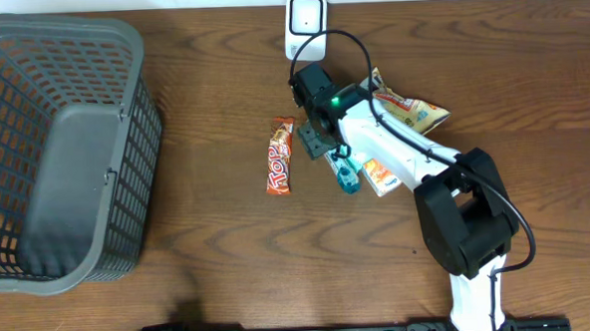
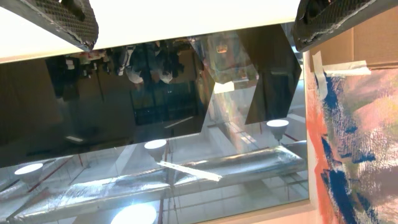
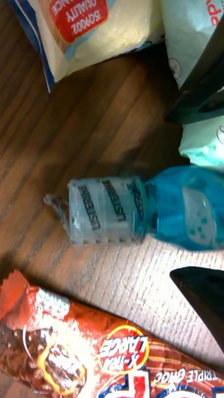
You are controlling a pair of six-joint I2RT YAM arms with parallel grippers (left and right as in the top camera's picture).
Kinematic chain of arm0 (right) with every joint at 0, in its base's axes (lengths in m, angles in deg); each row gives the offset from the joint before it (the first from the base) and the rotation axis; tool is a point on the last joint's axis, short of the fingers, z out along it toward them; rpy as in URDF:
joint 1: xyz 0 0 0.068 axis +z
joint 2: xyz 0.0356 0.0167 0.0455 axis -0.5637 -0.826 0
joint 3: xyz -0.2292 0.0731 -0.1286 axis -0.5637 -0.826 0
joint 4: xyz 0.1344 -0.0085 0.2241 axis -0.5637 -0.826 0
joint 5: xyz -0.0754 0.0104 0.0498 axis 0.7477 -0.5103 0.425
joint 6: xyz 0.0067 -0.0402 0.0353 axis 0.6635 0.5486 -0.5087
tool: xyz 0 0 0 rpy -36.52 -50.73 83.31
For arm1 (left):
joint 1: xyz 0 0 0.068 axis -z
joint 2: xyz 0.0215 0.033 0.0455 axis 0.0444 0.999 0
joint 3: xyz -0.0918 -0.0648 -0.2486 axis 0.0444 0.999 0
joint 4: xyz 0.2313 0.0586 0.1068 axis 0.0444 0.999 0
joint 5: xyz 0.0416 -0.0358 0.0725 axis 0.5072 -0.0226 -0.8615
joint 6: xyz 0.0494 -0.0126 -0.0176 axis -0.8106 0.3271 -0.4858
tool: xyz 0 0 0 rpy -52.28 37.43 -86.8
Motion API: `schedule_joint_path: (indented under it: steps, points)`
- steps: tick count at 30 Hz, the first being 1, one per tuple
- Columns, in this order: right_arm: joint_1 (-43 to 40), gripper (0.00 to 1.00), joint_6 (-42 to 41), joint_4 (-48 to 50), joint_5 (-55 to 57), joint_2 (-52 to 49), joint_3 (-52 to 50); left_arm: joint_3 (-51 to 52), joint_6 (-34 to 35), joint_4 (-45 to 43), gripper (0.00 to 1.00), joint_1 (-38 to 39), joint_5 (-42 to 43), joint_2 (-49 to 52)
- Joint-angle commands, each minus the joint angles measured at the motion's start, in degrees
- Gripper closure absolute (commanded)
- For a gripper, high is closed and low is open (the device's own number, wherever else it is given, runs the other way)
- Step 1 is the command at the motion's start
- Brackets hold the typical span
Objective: Scan the item barcode
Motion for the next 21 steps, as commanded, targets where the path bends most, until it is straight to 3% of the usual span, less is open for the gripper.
schedule_joint_path:
  steps: [1, 6, 10, 13, 17, 19, 21]
  points:
    - [-0.42, 0.37, 1.64, 0.11, -1.81, -1.42, 1.18, 0.07, 0.52, -0.11, 0.01, -0.24, 0.09, -0.07]
    - [-0.24, 0.38, 3.67, 0.87, -2.03, -2.23, 1.18, 0.07, 0.52, -0.11, 0.01, -0.24, 0.09, -0.07]
    - [-0.20, 0.49, 3.65, 1.36, -2.03, -2.27, 1.18, 0.07, 0.52, -0.11, 0.01, -0.24, 0.09, -0.07]
    - [-0.22, 0.49, 3.26, 0.46, -2.71, -2.16, 1.75, 0.07, 0.52, -0.09, 0.01, -0.24, 0.09, -0.07]
    - [-0.26, 0.22, 3.26, -5.79, -7.02, -1.22, 5.92, 0.07, 0.52, 0.76, 0.01, -0.26, 0.09, -0.07]
    - [-0.26, 0.01, 3.28, -9.86, -7.82, -0.44, 8.66, 0.17, 0.52, 0.96, 0.01, -0.26, 0.09, -0.07]
    - [-0.13, 0.01, 3.26, -14.27, -7.80, 0.52, 11.34, 0.44, 0.52, 0.94, 0.01, -0.26, 0.09, -0.07]
